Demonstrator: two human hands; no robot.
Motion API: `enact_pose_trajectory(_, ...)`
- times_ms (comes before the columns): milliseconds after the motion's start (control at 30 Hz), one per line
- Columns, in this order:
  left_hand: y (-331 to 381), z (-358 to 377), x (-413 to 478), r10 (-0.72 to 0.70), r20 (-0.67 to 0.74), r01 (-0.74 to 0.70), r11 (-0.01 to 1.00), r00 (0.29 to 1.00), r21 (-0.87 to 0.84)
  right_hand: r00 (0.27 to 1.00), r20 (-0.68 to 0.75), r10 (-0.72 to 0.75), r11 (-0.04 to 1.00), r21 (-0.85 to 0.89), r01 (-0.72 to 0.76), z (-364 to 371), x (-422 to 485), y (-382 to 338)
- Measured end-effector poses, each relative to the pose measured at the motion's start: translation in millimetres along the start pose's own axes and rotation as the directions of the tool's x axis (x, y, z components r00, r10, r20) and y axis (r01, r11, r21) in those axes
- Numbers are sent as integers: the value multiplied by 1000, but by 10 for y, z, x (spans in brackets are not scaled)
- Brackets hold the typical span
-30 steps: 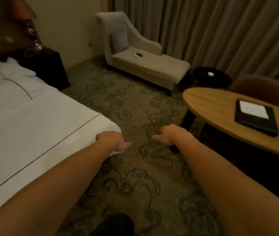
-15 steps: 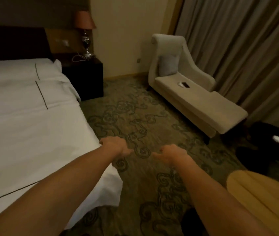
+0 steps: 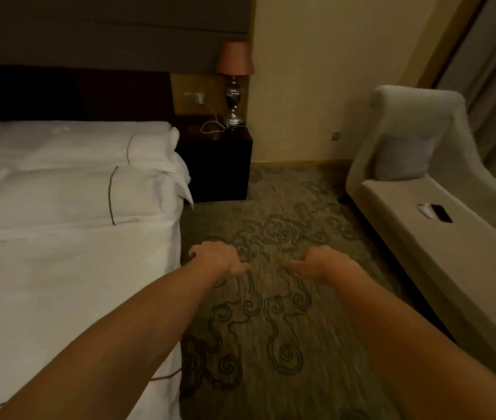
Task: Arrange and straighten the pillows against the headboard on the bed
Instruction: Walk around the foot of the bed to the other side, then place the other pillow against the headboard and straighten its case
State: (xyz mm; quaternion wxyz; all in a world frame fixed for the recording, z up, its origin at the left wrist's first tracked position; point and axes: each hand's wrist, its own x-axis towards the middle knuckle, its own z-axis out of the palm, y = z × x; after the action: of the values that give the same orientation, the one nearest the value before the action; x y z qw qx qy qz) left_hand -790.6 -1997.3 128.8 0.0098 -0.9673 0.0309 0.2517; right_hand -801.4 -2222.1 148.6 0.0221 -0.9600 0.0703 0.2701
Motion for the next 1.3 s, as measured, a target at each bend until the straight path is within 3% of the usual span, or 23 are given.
enact_pose_trajectory(167,-59,-556,880,-105,12,106,987,994,-122,982,18,-188,974,-123,189,-940,1277,-251)
enact_pose_trajectory(400,-664,-891,2546,-309,112,328,911,944,-251,870,34,-493,845,-221,487,-1769,2995,-1219)
enact_pose_trajectory(533,-1082,-1358,3552,-376,132,399,866,917,-303,838,124,-532,772,-335,540,-2323,4028,-1796)
enact_pose_trajectory(667,-1438,-2014,4251,-434,104,443,836,895,-324,821,59,-568,777,-292,558,-2992,4818,-2327)
enact_pose_trajectory(833,-1960,-2625,5086,-489,105,490,787,866,-376,751,111,-651,692,-321,647,-3596,5676,-3114)
enact_pose_trajectory(1000,-2656,-3044,6087,-629,138,632,691,765,-350,664,151,-732,606,-302,736,-4036,6735,-4111)
enact_pose_trajectory(1167,-3225,-3359,6842,-686,224,711,592,692,-379,569,262,-780,546,-162,822,-4519,7818,-4979)
enact_pose_trajectory(1300,-3799,-3719,7156,-738,243,765,532,629,-364,599,301,-742,574,-176,799,-4917,8439,-5598)
